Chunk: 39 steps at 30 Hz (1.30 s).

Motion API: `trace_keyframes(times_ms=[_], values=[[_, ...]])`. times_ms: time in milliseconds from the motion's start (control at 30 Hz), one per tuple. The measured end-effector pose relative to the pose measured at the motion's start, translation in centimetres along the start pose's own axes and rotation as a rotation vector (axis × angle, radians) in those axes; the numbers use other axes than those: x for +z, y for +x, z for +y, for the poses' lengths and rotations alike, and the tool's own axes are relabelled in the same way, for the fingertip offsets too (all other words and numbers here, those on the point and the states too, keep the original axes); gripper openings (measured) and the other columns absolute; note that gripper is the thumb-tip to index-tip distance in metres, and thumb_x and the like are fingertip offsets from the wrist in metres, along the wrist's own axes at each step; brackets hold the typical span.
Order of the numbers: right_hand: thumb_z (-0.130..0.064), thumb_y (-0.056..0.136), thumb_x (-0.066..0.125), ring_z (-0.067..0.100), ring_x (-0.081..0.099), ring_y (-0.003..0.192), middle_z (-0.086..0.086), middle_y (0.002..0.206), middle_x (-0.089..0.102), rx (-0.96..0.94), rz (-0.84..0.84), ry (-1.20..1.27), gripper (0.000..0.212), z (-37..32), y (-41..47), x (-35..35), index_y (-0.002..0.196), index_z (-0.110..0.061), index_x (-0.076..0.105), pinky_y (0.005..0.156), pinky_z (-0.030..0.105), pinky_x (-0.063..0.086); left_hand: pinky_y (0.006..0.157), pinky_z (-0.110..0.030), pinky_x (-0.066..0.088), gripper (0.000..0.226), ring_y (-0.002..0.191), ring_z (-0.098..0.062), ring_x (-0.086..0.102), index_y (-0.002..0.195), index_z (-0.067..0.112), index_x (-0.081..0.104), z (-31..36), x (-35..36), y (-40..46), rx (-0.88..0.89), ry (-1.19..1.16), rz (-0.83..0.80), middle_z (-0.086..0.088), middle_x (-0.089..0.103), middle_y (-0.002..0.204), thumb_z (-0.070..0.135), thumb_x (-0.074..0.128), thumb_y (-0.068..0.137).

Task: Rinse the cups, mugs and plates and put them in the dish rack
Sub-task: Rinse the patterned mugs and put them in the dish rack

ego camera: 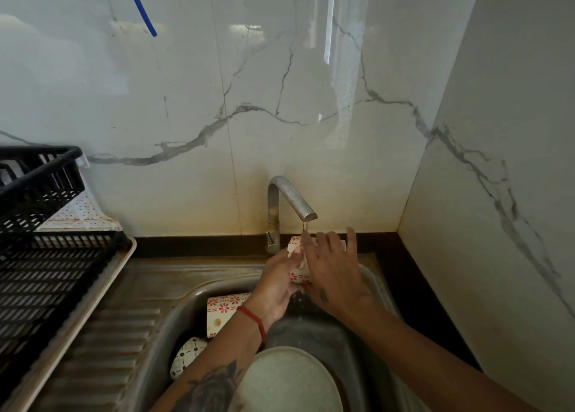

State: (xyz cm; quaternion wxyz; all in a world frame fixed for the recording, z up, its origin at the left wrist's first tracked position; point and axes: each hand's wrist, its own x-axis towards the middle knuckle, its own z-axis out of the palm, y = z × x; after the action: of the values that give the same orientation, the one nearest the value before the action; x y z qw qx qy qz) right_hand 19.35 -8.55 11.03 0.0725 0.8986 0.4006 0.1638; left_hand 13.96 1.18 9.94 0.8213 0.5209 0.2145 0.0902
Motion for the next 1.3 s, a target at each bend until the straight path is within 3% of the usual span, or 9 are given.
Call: trace_keyframes(times_ms=[133, 200, 300, 467, 600, 700, 900, 1100, 1300], values=[[-0.039, 0.089, 0.054, 0.039, -0.012, 0.144, 0.023, 0.157, -0.012, -0.155, 0.019, -0.040, 0.100, -0.1, 0.4, 1.3, 0.145, -0.002, -0.020, 0.105, 0.057, -0.022, 0.077, -0.037, 0.052, 0.025, 0.095, -0.023, 0.066, 0.107, 0.016, 0.066, 1.1, -0.8, -0.1, 0.017, 0.056, -0.016, -0.008, 0.072, 0.103, 0.017, 0.041, 0.101], [-0.036, 0.088, 0.056, 0.038, -0.013, 0.144, 0.020, 0.154, -0.023, -0.238, 0.014, -0.028, 0.104, 0.6, 0.9, 1.8, 0.141, -0.005, -0.028, 0.109, 0.054, -0.019, 0.082, -0.040, 0.053, 0.025, 0.101, -0.026, 0.064, 0.115, 0.014, 0.062, 1.4, -1.2, -0.1, 0.006, 0.056, -0.043, -0.011, 0.069, 0.111, 0.015, 0.041, 0.101], [-0.044, 0.083, 0.065, 0.034, 0.015, 0.144, 0.015, 0.159, 0.004, -0.353, -0.014, 0.086, 0.103, 1.2, 2.1, 1.8, 0.152, -0.013, -0.005, 0.116, 0.048, 0.014, 0.090, -0.042, 0.051, 0.026, 0.109, -0.028, 0.061, 0.120, 0.011, 0.059, 1.8, -2.1, -0.2, 0.001, 0.112, -0.095, -0.012, 0.066, 0.117, 0.010, 0.043, 0.100], [-0.056, 0.067, 0.076, 0.020, 0.047, 0.126, -0.001, 0.146, 0.042, -0.373, -0.182, 0.481, 0.101, 2.3, 5.0, -1.0, 0.149, -0.038, 0.019, 0.100, 0.037, 0.041, 0.065, -0.024, 0.050, 0.022, 0.079, -0.012, 0.065, 0.113, 0.010, 0.064, 1.4, -2.9, -0.5, 0.043, 0.168, -0.219, -0.004, 0.070, 0.096, 0.012, 0.052, 0.095], [-0.061, 0.073, 0.070, 0.016, 0.054, 0.109, -0.002, 0.136, 0.052, -0.253, -0.290, 0.520, 0.098, 3.9, 5.5, -1.7, 0.149, -0.038, 0.013, 0.091, 0.030, 0.045, 0.080, -0.027, 0.049, 0.027, 0.093, -0.015, 0.066, 0.119, 0.008, 0.061, 1.8, -3.3, -0.3, 0.066, 0.183, -0.170, -0.008, 0.070, 0.109, 0.015, 0.054, 0.094], [-0.071, 0.077, 0.055, 0.022, 0.055, 0.113, 0.005, 0.138, 0.049, -0.192, -0.149, 0.319, 0.095, 2.8, 4.3, -0.7, 0.150, -0.027, 0.012, 0.098, 0.037, 0.045, 0.089, -0.030, 0.050, 0.026, 0.107, -0.021, 0.064, 0.120, 0.011, 0.061, 1.6, -3.5, -0.2, 0.063, 0.196, -0.112, -0.008, 0.070, 0.113, 0.013, 0.053, 0.095], [-0.040, 0.087, 0.062, 0.035, -0.003, 0.146, 0.012, 0.160, -0.011, -0.342, 0.026, 0.128, 0.102, -0.2, 1.9, 2.3, 0.150, -0.022, -0.015, 0.117, 0.056, 0.010, 0.080, -0.027, 0.051, 0.026, 0.100, -0.007, 0.067, 0.117, 0.026, 0.061, 1.3, -2.5, -0.3, 0.057, 0.200, -0.069, 0.009, 0.073, 0.102, 0.015, 0.046, 0.099], [-0.055, 0.068, 0.076, 0.020, 0.032, 0.137, -0.004, 0.157, 0.021, -0.327, -0.218, 0.536, 0.109, 3.1, 4.3, -0.9, 0.148, -0.045, 0.002, 0.107, 0.044, 0.034, 0.090, -0.033, 0.051, 0.030, 0.107, -0.022, 0.063, 0.118, 0.014, 0.062, 1.5, -3.4, -0.3, 0.073, 0.159, -0.125, -0.008, 0.068, 0.116, 0.025, 0.057, 0.091], [-0.031, 0.065, 0.085, 0.019, 0.047, 0.119, -0.009, 0.131, 0.044, -0.101, -0.491, 1.008, 0.106, 4.7, 4.1, -1.6, 0.145, -0.047, 0.017, 0.102, 0.041, 0.042, 0.088, -0.030, 0.051, 0.044, 0.111, -0.024, 0.062, 0.118, 0.010, 0.062, 2.1, -4.4, -0.5, 0.056, 0.184, -0.239, -0.010, 0.068, 0.115, 0.023, 0.065, 0.077]])
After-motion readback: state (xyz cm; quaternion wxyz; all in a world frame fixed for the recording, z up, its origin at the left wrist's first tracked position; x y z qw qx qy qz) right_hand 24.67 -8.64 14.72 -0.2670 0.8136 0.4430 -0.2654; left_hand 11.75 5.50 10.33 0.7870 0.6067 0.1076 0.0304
